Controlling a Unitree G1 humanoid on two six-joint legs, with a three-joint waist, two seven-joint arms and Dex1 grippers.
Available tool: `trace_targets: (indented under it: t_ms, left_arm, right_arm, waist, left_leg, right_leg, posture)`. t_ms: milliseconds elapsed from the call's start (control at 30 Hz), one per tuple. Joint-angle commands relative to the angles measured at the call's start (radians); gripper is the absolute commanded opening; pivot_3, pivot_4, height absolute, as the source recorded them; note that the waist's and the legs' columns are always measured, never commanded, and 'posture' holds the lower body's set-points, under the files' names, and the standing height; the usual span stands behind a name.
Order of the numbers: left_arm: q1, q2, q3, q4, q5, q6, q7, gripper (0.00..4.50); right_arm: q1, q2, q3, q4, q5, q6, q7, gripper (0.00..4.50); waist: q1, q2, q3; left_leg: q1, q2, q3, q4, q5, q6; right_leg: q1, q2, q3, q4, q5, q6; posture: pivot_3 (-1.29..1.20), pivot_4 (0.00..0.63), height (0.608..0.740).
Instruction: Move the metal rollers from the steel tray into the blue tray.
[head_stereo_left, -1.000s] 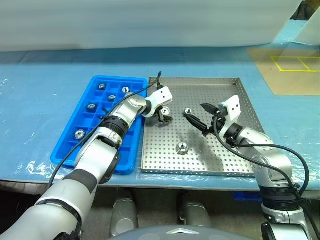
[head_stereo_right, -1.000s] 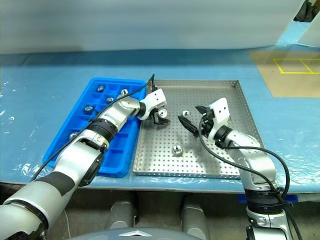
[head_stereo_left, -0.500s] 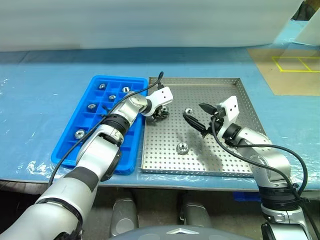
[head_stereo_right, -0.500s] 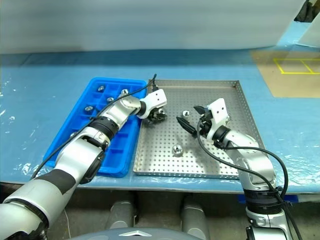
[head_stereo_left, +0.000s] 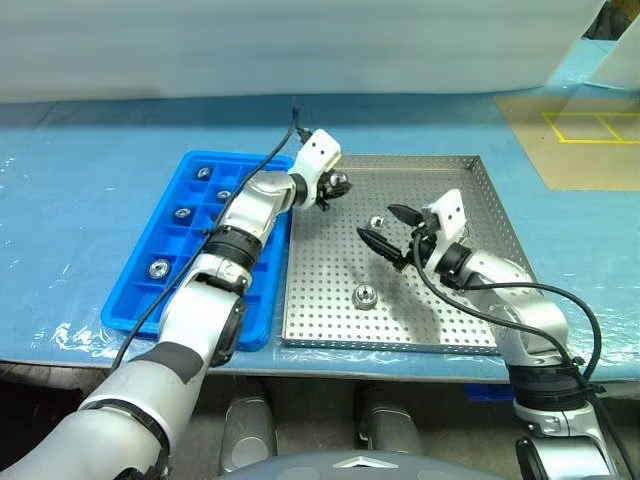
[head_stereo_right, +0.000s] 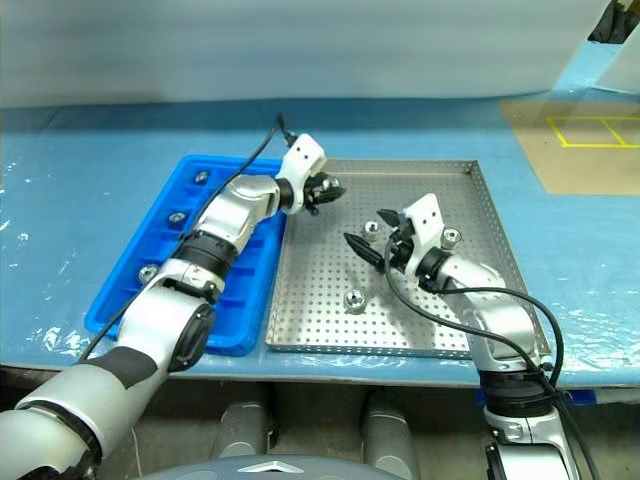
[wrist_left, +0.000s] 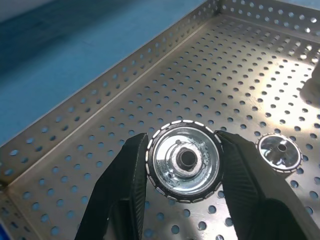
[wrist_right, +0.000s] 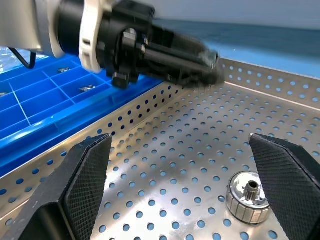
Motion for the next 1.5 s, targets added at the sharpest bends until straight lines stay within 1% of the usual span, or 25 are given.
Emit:
trace_targets:
  t_ms: [33,267,400,533,767,1000,1233,1500]
  left_arm:
    - [0.068,0.021,0.029,-0.223,-0.033,0.068,0.047,1.72]
    - [0.248,0.058,0.069,-0.602,-0.060,0.250,0.158,1.72]
    - [0.355,0.073,0.097,-0.782,-0.056,0.326,0.242,1.72]
    - [0.453,0.080,0.124,-0.916,-0.066,0.393,0.298,1.72]
    - [0.599,0.078,0.166,-1.091,-0.077,0.495,0.388,1.72]
    - [0.657,0.080,0.200,-1.154,-0.090,0.552,0.453,1.72]
    - [0.661,0.099,0.222,-1.138,-0.104,0.591,0.482,1.72]
    - [0.694,0.107,0.208,-1.102,-0.111,0.603,0.493,1.72]
  right_arm:
    - [-0.044,0.011,0.017,0.024,-0.004,-0.046,0.030,4.50]
    - [-0.120,0.040,0.065,0.124,-0.031,-0.114,0.088,4.50]
    - [-0.164,0.062,0.098,0.179,-0.039,-0.140,0.137,4.50]
    - [-0.210,0.076,0.119,0.246,-0.049,-0.165,0.184,4.50]
    - [-0.292,0.103,0.143,0.362,-0.066,-0.212,0.256,4.50]
    - [-0.326,0.127,0.153,0.415,-0.084,-0.236,0.293,4.50]
    - [-0.326,0.129,0.153,0.422,-0.094,-0.238,0.306,4.50]
    - [-0.319,0.127,0.146,0.411,-0.100,-0.231,0.306,4.50]
  waist:
    - [0.001,0.000,0.000]
    - [0.007,0.000,0.000]
    - [0.018,0.000,0.000]
    - [0.033,0.000,0.000]
    - [0.058,0.000,0.000]
    - [0.084,0.000,0.000]
    - [0.090,0.000,0.000]
    - [0.090,0.000,0.000]
  left_leg:
    - [0.000,0.000,0.000,0.000,0.000,0.000]
    - [-0.002,0.001,0.000,0.000,-0.001,0.003]
    - [-0.002,0.001,0.000,0.000,-0.002,0.003]
    - [-0.003,0.002,0.000,-0.001,-0.002,0.003]
    - [-0.004,0.002,-0.002,-0.001,-0.002,0.003]
    - [-0.006,0.003,-0.003,-0.001,-0.001,0.002]
    - [-0.006,0.003,-0.003,0.000,-0.001,0.002]
    - [-0.006,0.003,-0.003,0.000,-0.001,0.002]
  right_leg:
    - [0.000,0.000,0.000,0.000,0.000,0.000]
    - [-0.001,0.000,-0.001,0.000,0.000,0.000]
    - [-0.002,0.000,-0.002,0.000,0.000,0.000]
    - [-0.003,0.000,-0.003,0.000,0.000,-0.001]
    - [-0.003,0.000,-0.003,-0.001,-0.001,-0.001]
    - [-0.004,0.000,-0.003,0.000,-0.001,-0.001]
    - [-0.004,0.000,-0.004,0.000,-0.001,-0.001]
    - [-0.005,0.000,-0.004,0.000,-0.001,-0.001]
  posture:
    - [-0.04,0.150,0.740]
    - [0.06,0.150,0.740]
    - [0.14,0.150,0.740]
    - [0.20,0.150,0.740]
    - [0.28,0.150,0.740]
    - [0.32,0.150,0.740]
    - [0.32,0.150,0.740]
    - [0.31,0.150,0.740]
